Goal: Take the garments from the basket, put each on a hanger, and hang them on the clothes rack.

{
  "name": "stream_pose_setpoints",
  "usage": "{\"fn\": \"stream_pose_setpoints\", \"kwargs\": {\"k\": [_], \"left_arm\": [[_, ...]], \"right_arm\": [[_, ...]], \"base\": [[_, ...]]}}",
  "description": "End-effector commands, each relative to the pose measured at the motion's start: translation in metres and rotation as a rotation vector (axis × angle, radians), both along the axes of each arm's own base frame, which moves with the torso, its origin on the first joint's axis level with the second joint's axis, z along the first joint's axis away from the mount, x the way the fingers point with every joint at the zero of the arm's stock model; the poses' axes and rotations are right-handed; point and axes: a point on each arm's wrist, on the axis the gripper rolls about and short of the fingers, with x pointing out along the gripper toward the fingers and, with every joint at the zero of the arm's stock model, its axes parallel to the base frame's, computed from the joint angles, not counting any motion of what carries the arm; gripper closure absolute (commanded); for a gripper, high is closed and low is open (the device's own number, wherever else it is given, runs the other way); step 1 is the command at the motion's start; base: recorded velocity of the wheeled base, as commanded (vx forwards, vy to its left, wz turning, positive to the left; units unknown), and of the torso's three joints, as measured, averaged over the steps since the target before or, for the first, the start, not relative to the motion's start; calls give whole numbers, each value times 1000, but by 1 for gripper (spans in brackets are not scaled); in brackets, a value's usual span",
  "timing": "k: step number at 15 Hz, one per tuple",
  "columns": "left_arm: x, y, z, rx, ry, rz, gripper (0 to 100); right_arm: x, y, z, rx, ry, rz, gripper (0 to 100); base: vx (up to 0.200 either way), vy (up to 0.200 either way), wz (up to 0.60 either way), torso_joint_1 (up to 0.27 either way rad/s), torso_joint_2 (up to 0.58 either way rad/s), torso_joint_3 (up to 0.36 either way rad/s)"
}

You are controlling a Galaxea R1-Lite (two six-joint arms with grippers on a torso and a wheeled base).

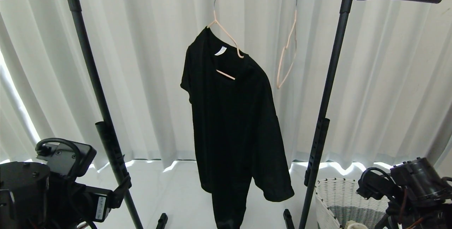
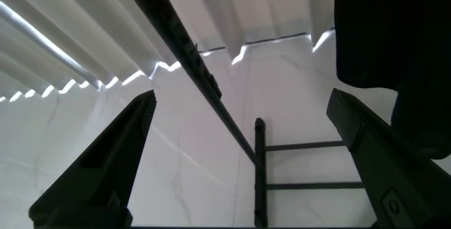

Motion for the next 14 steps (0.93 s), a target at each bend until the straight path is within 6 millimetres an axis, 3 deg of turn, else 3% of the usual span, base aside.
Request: {"fn": "stream_pose_setpoints", "kwargs": {"k": [1, 6, 14], "left_arm": [[-2, 1, -2, 2, 4, -1, 0], [-2, 0, -5, 8, 18, -4, 0], [-4, 1, -8, 13, 30, -7, 0]], "right_arm": [[15, 0, -28, -49, 73, 3, 0], [38, -15, -48, -101, 77, -4, 0], [50, -12, -69, -134, 64, -13, 0]], "base": [[0, 0, 0, 0, 0, 0], [0, 0, 0, 0, 0, 0], [0, 0, 0, 0, 0, 0]]}}
